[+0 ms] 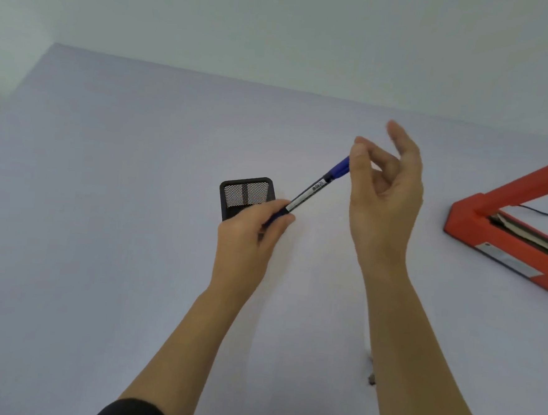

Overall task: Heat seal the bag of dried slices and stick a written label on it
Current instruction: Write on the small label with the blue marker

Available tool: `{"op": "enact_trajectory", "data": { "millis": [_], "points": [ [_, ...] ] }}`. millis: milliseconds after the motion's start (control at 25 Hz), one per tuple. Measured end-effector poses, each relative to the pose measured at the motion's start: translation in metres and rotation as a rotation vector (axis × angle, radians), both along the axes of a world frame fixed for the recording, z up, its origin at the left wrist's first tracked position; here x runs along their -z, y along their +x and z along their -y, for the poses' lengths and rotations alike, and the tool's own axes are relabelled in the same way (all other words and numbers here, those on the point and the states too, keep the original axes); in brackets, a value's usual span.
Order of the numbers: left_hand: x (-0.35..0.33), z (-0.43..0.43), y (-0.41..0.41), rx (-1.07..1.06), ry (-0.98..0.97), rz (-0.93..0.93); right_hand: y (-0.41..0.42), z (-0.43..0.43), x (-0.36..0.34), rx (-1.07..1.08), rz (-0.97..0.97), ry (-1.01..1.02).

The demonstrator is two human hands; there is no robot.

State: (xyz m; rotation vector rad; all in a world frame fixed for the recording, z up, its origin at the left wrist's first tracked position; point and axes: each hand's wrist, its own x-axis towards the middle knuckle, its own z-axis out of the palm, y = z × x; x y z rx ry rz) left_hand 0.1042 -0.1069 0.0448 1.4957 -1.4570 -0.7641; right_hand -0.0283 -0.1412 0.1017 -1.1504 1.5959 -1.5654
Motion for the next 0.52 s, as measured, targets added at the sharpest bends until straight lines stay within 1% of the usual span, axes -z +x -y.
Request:
{"op": "enact_trajectory", "data": {
  "millis": [80, 160, 240, 320, 440, 520],
  "points": [
    [0.006, -0.006, -0.014, 0.029, 0.013, -0.038, -0.002, -0.008, 0.013, 0.034, -0.03, 0.092],
    [0.013, -0.01, -0.023, 0.071, -0.011, -0.03, -0.003, -0.015, 0.033, -0.033, -0.133, 0.238],
    [0.02, -0.01, -0.023, 0.119, -0.064, 0.017, -0.001, -0.022, 0.051, -0.112, -0.2, 0.302],
    [0.025, -0.008, -0.02, 0.16, -0.092, 0.062, 0.003, -0.023, 0.059, -0.113, -0.243, 0.243],
    [0.029, -0.008, -0.021, 0.145, -0.084, 0.067, 0.004, -0.017, 0.062, -0.107, -0.299, 0.128],
    [0.032, -0.007, -0.023, 0.161, -0.09, 0.072, 0.003, -0.013, 0.063, -0.123, -0.354, 0.111]
  ]
}}
